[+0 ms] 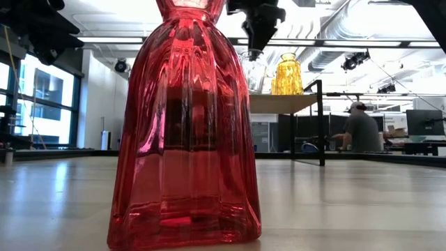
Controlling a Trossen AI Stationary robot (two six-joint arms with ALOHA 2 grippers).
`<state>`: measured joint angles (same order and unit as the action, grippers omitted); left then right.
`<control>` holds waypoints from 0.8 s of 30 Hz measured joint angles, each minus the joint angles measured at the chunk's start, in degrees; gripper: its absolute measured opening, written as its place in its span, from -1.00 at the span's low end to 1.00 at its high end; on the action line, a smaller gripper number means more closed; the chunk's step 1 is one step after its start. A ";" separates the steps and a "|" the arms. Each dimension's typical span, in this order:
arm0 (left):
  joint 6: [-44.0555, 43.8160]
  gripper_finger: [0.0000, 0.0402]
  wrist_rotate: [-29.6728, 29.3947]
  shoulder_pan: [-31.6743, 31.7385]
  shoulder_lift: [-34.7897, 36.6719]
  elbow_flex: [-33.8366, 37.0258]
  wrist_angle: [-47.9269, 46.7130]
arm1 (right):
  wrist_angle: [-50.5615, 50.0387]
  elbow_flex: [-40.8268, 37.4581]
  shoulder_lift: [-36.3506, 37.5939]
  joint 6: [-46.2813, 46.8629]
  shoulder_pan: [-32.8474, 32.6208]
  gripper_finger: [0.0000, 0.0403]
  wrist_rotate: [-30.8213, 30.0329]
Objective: Sort vases onto shelf
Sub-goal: Put the transparent vase on the shelf aligned with the other transparent vases
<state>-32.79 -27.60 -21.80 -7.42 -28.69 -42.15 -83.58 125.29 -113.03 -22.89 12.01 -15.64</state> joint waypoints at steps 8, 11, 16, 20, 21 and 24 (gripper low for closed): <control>-0.01 -0.40 -0.02 0.00 0.00 0.00 0.02 | -0.19 2.33 -0.04 -1.09 0.00 -0.38 -1.28; -0.01 -0.40 0.01 0.01 0.00 0.00 0.02 | -0.43 2.51 -0.04 -0.82 0.00 -0.38 -0.94; 0.01 -0.40 0.01 0.01 0.00 0.00 0.01 | -1.28 2.51 -0.25 -0.12 0.00 -0.38 -0.59; -0.01 -0.40 0.01 0.00 0.00 0.00 0.02 | -1.28 2.51 -0.28 -0.31 0.00 -0.38 -0.53; 0.01 -0.40 0.01 0.01 -0.01 0.00 0.02 | -1.28 2.51 -0.28 -0.29 0.00 -0.38 -0.43; 0.02 -0.40 0.01 0.00 -0.01 0.00 0.02 | -1.28 2.51 -0.28 -0.20 0.00 -0.38 -0.42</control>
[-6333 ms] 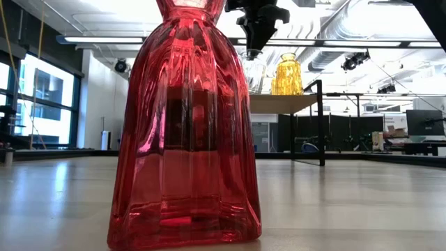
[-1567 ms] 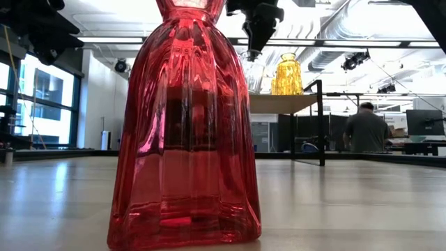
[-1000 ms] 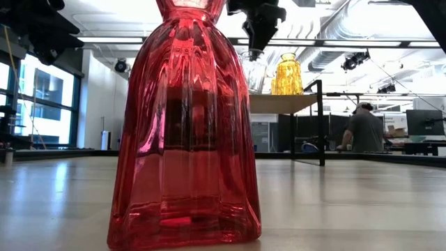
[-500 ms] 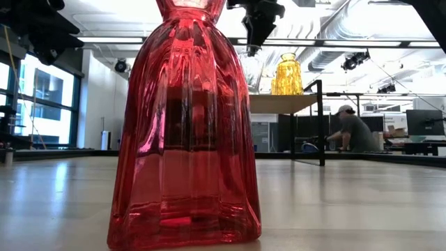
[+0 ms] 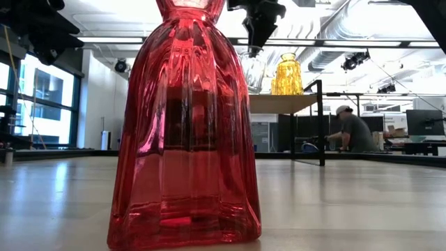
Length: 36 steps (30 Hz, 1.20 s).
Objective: Sort vases onto shelf
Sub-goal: Put the transparent vase on the shelf aligned with the other transparent vases
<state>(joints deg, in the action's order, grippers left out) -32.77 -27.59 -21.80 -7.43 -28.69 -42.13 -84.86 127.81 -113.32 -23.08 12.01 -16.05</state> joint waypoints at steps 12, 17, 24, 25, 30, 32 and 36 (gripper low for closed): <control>0.00 -0.40 0.00 0.02 -0.01 0.00 0.00 | 0.04 0.00 0.00 -1.84 0.02 -0.38 1.34; -0.01 -0.40 0.00 0.02 0.00 0.00 0.00 | -0.22 0.00 -0.02 -2.89 0.01 -0.38 1.15; -0.02 -0.40 0.00 0.02 -0.01 0.00 -0.02 | -0.71 -0.02 -1.23 -2.83 -0.13 -0.38 -0.11; -0.02 -0.40 0.00 0.00 -0.01 0.00 0.00 | -0.62 -0.02 -1.25 -2.62 -0.13 -0.38 -0.30; -0.02 -0.40 0.00 0.00 -0.01 0.00 -0.02 | -0.29 -0.02 -1.20 -2.19 -0.13 -0.38 -0.07; 0.00 -0.40 0.00 0.00 -0.01 0.00 -0.02 | -0.35 -0.02 -1.20 -1.97 -0.13 -0.38 -0.09; 0.00 -0.40 0.00 0.00 -0.01 0.00 -0.02 | -0.21 -0.02 -1.20 -1.74 -0.13 -0.38 -0.08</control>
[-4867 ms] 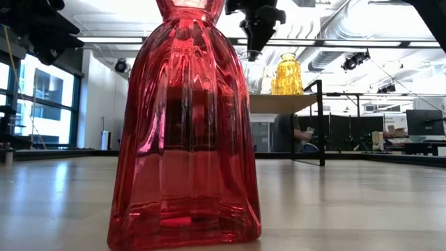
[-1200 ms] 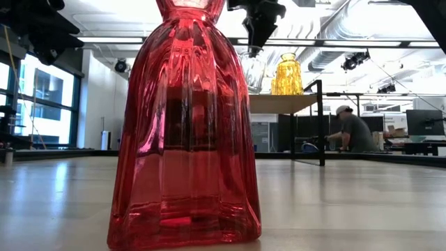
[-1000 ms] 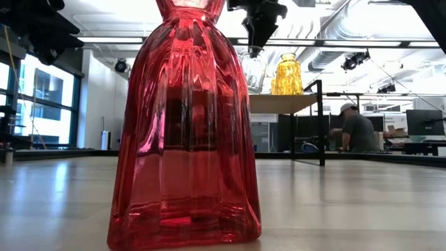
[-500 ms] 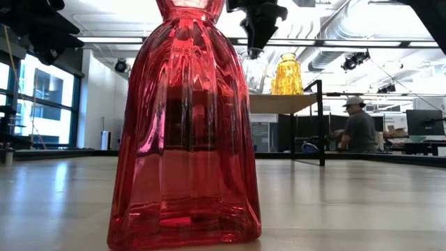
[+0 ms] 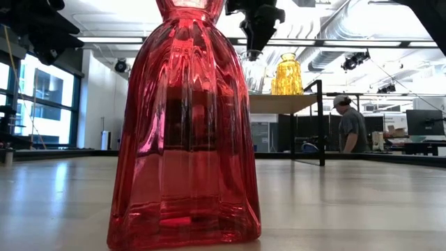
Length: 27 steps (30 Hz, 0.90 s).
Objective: Sort vases onto shelf
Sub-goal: Put the transparent vase on the shelf aligned with the other transparent vases
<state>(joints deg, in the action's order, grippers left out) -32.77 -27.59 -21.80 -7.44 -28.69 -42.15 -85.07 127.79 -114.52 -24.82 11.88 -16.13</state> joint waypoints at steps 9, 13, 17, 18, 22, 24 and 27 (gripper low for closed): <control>0.00 -0.40 0.00 0.02 0.00 0.00 0.00 | -0.07 0.01 0.09 -0.24 0.00 0.02 -0.50; 0.00 -0.40 0.00 0.02 0.00 0.00 0.00 | -0.19 0.04 0.25 -0.70 0.00 0.15 -0.40; -0.01 -0.40 0.00 0.01 0.00 0.00 0.00 | -0.42 0.03 0.46 -0.77 0.01 0.17 -0.35; 0.00 -0.40 0.00 0.00 0.00 0.00 0.00 | -0.46 0.02 0.50 -0.74 0.04 0.17 -0.40; 0.00 -0.40 0.00 0.01 0.00 0.00 0.01 | -0.45 0.02 0.52 -0.76 0.04 0.17 -0.77; 0.00 -0.40 0.00 0.02 0.00 0.00 0.00 | -0.34 0.02 0.52 -0.76 0.04 0.17 -0.83; -0.01 -0.40 0.00 0.02 0.00 0.00 0.00 | 0.32 0.02 0.52 -1.09 0.04 0.17 -0.96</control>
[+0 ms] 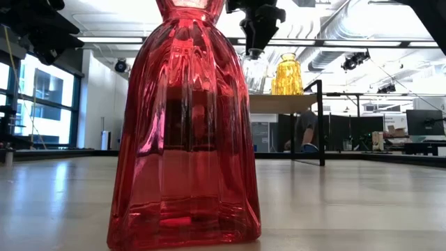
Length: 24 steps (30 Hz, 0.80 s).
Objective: Sort vases onto shelf
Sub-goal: Put the transparent vase on the shelf aligned with the other transparent vases
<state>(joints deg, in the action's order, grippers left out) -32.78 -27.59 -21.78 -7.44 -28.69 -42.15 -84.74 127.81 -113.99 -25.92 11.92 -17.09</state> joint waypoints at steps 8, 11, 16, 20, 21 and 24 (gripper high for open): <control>0.01 -0.40 0.00 -0.02 0.00 0.00 0.00 | 0.50 0.83 -0.02 -0.79 -0.02 0.17 -1.37; 0.00 -0.40 0.00 -0.02 0.00 0.00 0.02 | 0.71 2.28 0.22 -1.69 -0.42 0.17 -3.19; -0.01 -0.40 0.00 -0.02 0.00 0.00 0.02 | -0.53 1.91 0.11 -1.50 -0.33 0.17 -2.02; 0.01 -0.40 0.00 0.00 0.00 0.00 0.01 | 0.51 1.84 0.11 -1.53 -0.19 0.17 -2.86; -0.01 -0.40 0.00 0.00 0.00 0.00 0.02 | 0.51 1.84 0.11 -1.55 -0.12 0.17 -2.74; 0.01 -0.40 0.00 -0.01 0.00 0.00 0.02 | 0.54 1.84 0.11 -1.54 0.07 0.17 -2.42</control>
<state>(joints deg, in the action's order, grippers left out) -32.77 -27.59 -21.79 -7.44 -28.69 -42.13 -84.20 129.64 -113.89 -27.46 11.99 -19.51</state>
